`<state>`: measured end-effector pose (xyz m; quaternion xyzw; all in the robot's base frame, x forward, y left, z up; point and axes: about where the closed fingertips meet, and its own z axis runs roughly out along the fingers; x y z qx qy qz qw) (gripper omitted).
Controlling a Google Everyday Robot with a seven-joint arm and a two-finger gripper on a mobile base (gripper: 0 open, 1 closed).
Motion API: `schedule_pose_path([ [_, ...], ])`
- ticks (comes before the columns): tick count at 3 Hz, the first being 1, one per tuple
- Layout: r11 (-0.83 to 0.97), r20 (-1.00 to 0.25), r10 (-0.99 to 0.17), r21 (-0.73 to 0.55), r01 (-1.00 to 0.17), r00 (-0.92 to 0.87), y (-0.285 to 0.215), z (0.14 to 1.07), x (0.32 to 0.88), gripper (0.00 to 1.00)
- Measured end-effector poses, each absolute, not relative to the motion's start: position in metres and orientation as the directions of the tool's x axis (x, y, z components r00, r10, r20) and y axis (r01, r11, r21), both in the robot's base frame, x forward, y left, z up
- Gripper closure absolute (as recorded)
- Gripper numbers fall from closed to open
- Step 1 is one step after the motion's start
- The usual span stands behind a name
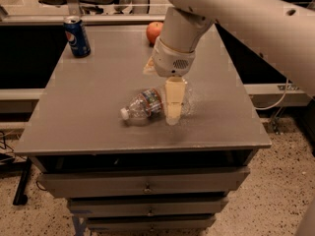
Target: Knock water bottle over
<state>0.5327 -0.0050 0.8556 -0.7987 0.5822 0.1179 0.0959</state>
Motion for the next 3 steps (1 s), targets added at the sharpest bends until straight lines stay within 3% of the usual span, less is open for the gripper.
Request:
schedule_pose_path([
  [1,-0.303,-0.300,-0.908,-0.015,-0.953,0.293,-0.005,0.855,0.533,0.00],
  [3,-0.120,-0.478,-0.865,-0.092,-0.988,0.150,-0.054,0.910,0.571,0.00],
])
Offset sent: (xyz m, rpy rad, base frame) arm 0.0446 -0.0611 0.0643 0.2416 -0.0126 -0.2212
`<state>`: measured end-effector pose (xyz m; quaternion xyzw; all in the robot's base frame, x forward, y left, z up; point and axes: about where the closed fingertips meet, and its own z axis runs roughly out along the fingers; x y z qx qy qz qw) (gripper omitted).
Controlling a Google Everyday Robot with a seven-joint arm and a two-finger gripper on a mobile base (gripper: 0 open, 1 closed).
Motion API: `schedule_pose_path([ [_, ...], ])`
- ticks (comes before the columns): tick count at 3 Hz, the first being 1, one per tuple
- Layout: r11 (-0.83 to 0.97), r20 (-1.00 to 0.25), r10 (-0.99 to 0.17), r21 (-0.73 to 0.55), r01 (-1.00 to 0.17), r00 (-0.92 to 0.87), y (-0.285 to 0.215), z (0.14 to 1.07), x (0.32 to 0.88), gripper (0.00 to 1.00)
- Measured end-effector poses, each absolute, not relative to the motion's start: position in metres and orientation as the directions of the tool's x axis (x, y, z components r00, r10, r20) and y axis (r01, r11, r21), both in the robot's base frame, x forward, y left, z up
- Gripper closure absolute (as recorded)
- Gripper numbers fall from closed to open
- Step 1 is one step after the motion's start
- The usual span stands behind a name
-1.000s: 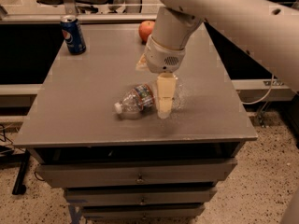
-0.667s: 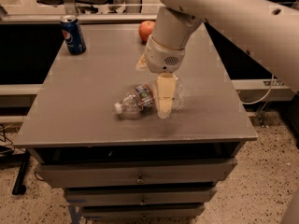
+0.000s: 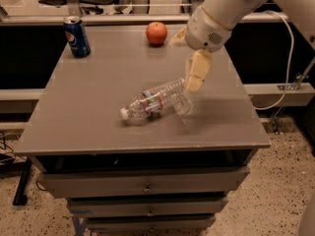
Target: Knock water bottle over
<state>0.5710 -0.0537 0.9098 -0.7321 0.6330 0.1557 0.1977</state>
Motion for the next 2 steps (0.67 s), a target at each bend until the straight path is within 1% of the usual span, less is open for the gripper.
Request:
schedule_pose_path([
  [1,-0.026,-0.594,-0.798,-0.126,-0.992,0.096,-0.085,0.939,0.587,0.00],
  [2,0.090,-0.736,-0.677,-0.121,-0.989,0.028,-0.125,0.954,0.590,0.00],
])
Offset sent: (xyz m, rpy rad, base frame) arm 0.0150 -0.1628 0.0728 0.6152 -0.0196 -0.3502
